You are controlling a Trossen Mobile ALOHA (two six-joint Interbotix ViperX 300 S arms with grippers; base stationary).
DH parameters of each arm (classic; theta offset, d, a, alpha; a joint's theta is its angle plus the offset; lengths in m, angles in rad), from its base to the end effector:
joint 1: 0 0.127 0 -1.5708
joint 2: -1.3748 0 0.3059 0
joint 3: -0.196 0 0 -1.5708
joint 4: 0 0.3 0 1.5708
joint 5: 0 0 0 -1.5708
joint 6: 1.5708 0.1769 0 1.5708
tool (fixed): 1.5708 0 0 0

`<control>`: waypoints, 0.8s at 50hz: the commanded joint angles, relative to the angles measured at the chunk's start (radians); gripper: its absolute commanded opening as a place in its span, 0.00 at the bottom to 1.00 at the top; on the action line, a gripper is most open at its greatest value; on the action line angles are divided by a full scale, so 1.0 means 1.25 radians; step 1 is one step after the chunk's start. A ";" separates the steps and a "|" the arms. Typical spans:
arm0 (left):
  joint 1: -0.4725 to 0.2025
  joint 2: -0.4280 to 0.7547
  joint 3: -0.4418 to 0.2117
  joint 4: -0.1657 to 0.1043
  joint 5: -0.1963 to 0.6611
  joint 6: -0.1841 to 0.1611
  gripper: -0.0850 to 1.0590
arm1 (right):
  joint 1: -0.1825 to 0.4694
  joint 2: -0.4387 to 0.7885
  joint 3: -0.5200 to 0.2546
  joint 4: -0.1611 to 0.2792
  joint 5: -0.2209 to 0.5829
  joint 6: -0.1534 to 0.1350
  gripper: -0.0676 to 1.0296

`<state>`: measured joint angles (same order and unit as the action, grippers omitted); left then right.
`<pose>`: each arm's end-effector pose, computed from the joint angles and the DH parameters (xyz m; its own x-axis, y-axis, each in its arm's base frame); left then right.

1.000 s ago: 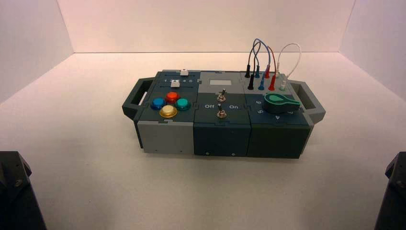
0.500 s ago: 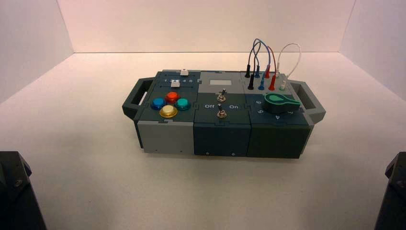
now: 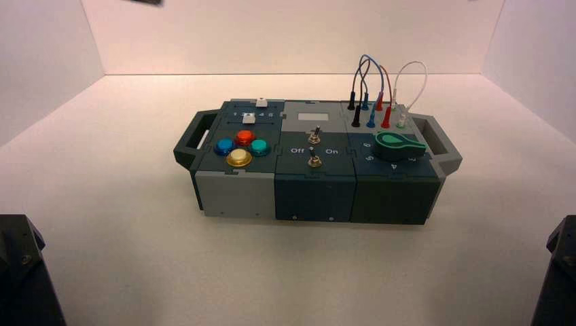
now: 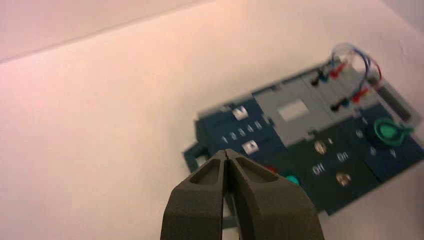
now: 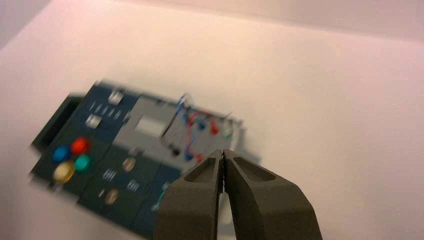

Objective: Pull the black wire.

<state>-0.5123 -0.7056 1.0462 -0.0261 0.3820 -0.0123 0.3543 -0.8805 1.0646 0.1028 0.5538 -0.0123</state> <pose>0.2312 -0.1320 0.1768 0.6491 -0.3762 -0.6612 0.4751 0.8793 -0.0338 0.2147 0.0896 0.1905 0.6757 0.3075 -0.6700 -0.3356 0.9375 0.0918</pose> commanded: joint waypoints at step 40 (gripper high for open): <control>-0.071 0.120 -0.050 -0.025 -0.007 -0.004 0.05 | 0.173 0.436 -0.163 0.016 0.060 -0.005 0.39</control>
<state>-0.5967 -0.5538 1.0155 -0.0552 0.3804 -0.0153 0.5645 -0.3712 0.9127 0.1181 0.6289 -0.0153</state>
